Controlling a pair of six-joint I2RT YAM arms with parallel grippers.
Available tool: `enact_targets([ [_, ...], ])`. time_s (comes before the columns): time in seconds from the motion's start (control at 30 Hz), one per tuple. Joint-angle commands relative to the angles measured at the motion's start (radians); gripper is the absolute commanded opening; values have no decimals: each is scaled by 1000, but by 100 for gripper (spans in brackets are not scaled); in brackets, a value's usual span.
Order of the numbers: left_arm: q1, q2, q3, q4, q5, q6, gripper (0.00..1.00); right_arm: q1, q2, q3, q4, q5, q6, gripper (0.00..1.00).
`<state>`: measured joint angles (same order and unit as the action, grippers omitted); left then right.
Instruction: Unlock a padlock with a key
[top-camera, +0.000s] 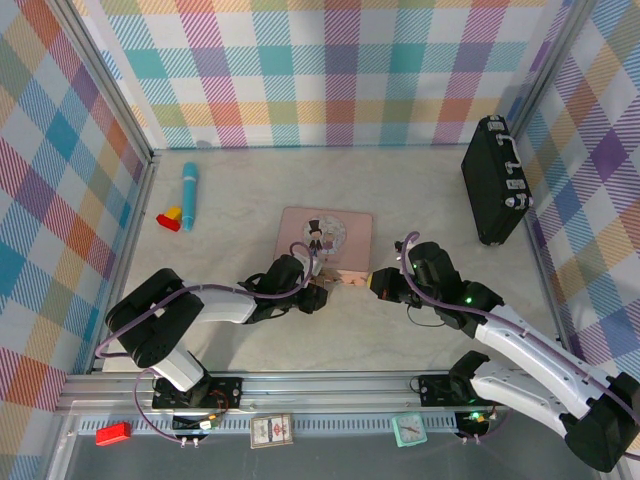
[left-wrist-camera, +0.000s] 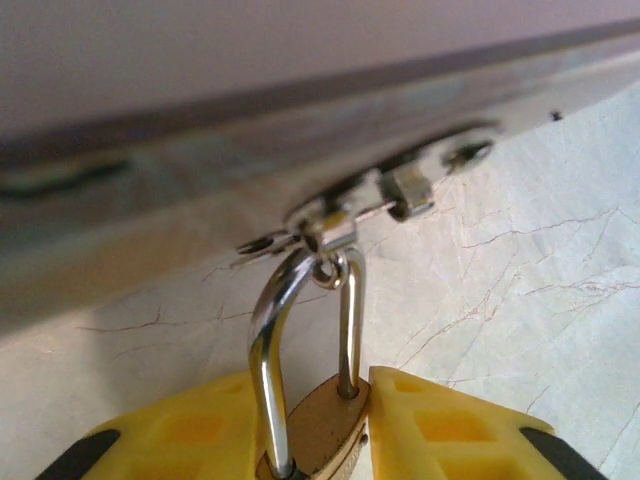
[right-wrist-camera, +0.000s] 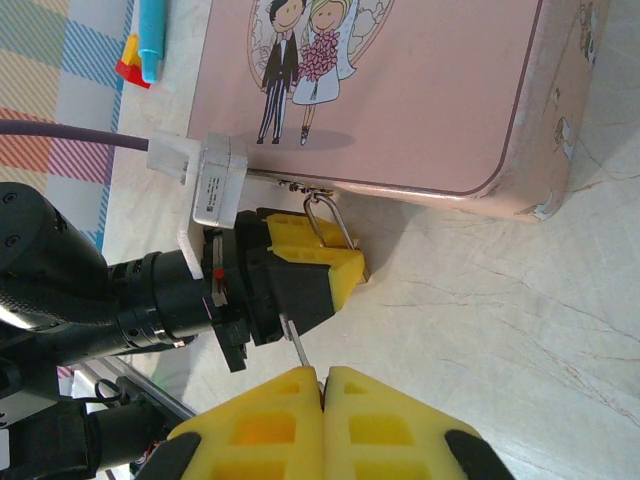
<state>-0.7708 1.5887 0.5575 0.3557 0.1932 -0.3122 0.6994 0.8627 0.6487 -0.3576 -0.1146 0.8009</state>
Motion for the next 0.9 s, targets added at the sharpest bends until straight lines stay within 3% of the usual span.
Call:
enact_targets([
  [0.0, -7, 5, -19, 40, 8, -14, 26, -1, 3, -9, 27, -13, 6, 0],
  [0.33, -32, -53, -9, 14, 27, -59, 17, -2, 19, -42, 69, -35, 43, 0],
  [0.63, -49, -88, 140, -261, 15, -233, 8, 11, 61, -84, 109, -31, 87, 0],
  [0.87, -49, -81, 168, -256, 57, -391, 7, 37, 104, -121, 190, -46, 146, 0],
])
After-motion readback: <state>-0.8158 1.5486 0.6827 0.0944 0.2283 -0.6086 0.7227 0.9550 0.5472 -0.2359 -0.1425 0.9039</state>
